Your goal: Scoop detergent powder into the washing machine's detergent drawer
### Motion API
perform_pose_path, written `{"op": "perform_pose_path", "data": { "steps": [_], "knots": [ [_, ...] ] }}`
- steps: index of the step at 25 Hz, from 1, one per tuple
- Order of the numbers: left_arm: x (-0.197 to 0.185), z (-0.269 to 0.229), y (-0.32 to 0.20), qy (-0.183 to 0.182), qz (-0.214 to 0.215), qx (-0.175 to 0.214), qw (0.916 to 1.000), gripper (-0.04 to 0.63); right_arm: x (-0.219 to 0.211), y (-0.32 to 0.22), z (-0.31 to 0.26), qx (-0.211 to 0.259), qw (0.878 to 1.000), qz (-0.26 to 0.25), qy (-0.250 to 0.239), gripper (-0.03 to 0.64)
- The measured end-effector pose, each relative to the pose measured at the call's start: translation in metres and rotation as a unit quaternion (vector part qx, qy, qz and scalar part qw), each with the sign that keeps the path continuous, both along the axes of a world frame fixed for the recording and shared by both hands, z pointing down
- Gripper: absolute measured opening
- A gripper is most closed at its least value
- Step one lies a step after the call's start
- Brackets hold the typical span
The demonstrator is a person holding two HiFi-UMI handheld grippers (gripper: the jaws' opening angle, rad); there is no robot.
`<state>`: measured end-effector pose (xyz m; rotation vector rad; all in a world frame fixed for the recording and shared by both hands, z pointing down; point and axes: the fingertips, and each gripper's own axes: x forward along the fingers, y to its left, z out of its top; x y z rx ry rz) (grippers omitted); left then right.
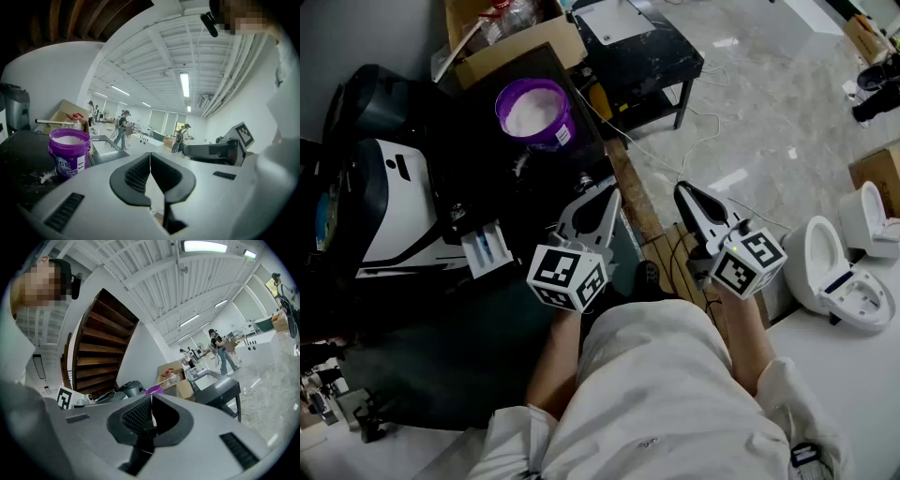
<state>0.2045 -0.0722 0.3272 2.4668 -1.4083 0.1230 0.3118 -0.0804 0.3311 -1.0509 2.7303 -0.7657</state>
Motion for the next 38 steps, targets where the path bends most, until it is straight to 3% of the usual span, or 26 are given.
{"op": "perform_pose_path", "data": {
  "steps": [17,38],
  "knots": [
    [-0.005,0.012,0.019,-0.011,-0.039,-0.018,0.999,0.02,-0.004,0.009,0.015,-0.021,0.999,-0.042,0.012,0.011],
    [-0.082,0.011,-0.009,-0.012,-0.075,-0.012,0.9971,0.02,-0.082,-0.033,-0.015,0.006,0.997,-0.076,-0.002,0.011]
  ]
}}
